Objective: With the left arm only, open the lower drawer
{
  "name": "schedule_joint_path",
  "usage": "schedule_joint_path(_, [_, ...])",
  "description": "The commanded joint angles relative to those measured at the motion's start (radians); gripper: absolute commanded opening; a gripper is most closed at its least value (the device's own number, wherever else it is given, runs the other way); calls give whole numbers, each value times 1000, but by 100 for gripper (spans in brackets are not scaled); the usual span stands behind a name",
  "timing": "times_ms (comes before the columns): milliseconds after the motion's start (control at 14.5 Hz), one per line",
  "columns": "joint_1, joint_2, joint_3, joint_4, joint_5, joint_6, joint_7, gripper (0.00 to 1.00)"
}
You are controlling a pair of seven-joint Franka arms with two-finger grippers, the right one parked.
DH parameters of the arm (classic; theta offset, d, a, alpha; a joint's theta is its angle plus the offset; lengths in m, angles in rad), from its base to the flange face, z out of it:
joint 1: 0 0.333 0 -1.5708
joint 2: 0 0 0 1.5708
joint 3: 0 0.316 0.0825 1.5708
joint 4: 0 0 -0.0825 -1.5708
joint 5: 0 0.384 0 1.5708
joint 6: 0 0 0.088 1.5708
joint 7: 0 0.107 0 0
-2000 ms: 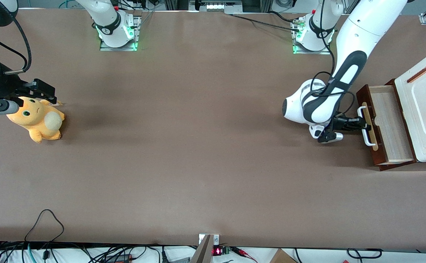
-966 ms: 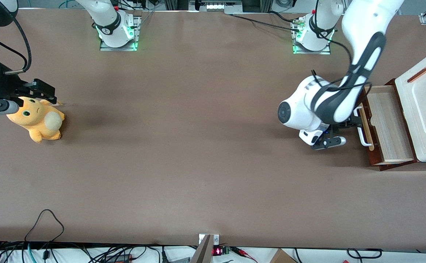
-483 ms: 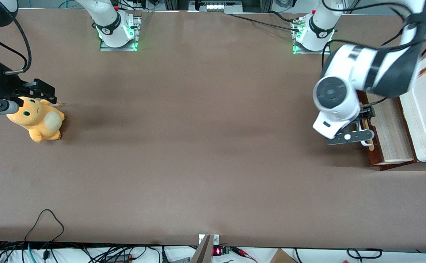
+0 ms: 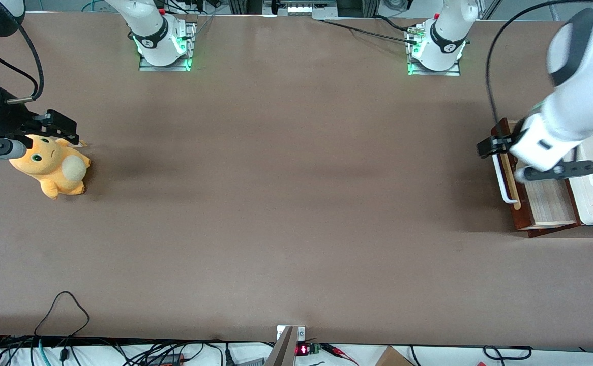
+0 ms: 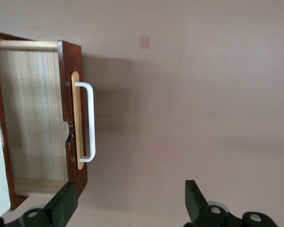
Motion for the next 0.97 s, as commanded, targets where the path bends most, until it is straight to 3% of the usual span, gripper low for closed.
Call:
schedule_joint_path(0, [-10,-62,41,-32,-52,30,90,100])
schedule_joint_path(897, [-10,-98,44,-29,-51,25,108,100])
